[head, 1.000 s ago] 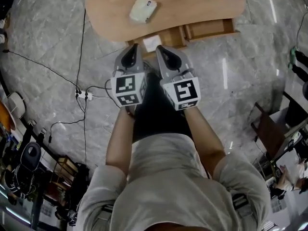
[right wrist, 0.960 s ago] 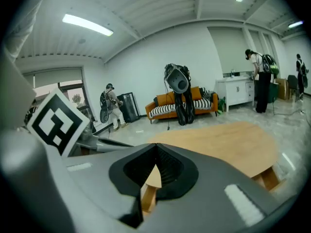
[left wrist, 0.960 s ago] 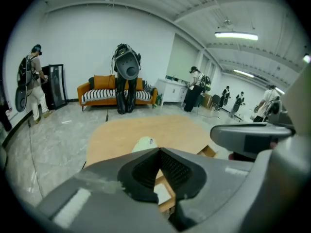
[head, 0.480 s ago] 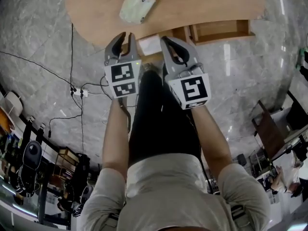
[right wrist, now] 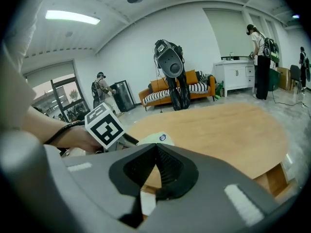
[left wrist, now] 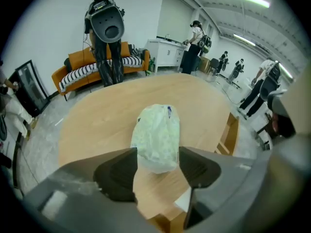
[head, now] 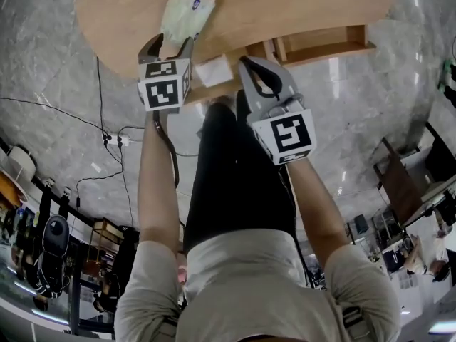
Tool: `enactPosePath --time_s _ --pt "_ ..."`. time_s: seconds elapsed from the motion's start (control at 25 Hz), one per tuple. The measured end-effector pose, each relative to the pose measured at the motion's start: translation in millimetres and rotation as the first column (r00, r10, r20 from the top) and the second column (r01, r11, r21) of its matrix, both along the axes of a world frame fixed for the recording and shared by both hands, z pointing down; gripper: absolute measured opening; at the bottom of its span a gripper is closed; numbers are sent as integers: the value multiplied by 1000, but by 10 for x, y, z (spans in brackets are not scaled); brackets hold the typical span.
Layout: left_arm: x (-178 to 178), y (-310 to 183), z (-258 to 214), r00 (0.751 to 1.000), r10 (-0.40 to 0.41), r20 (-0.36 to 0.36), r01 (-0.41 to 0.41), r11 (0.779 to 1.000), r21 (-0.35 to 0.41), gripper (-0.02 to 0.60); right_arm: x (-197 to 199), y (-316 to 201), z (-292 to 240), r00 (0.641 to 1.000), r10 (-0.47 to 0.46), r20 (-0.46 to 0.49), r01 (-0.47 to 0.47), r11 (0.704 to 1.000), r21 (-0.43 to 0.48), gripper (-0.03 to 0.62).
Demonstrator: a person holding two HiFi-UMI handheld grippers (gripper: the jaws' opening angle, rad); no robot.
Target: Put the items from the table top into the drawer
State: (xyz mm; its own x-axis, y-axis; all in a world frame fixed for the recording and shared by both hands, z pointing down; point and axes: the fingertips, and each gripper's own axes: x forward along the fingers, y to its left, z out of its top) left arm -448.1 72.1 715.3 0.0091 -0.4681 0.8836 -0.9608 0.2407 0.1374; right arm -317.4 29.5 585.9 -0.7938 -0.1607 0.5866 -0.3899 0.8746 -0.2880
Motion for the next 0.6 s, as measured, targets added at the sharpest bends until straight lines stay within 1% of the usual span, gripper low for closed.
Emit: enactPosePath --time_s 0.08,0.12,0.16,0.2,0.4,0.6 --pt "13 -4 57 998 53 28 -52 998 -37 279 15 -42 13 1000 22 -1 -22 1000 -6 8" --pt "8 -11 59 996 71 47 -69 997 -45 217 17 -56 14 999 33 0 -33 999 -8 8" --pt "-3 -26 47 995 79 62 -76 996 -42 36 14 -66 14 999 42 1 -42 999 -9 8" --pt "-9 -42 34 995 79 65 -77 997 -32 23 6 -71 14 999 49 2 -49 999 -9 8" --pt "25 -22 -36 998 56 25 -57 998 20 21 -36 -24 27 998 62 8 -62 998 2 8" --pt "130 120 -276 997 65 29 -67 995 70 21 -50 76 -3 996 83 14 -83 996 27 8"
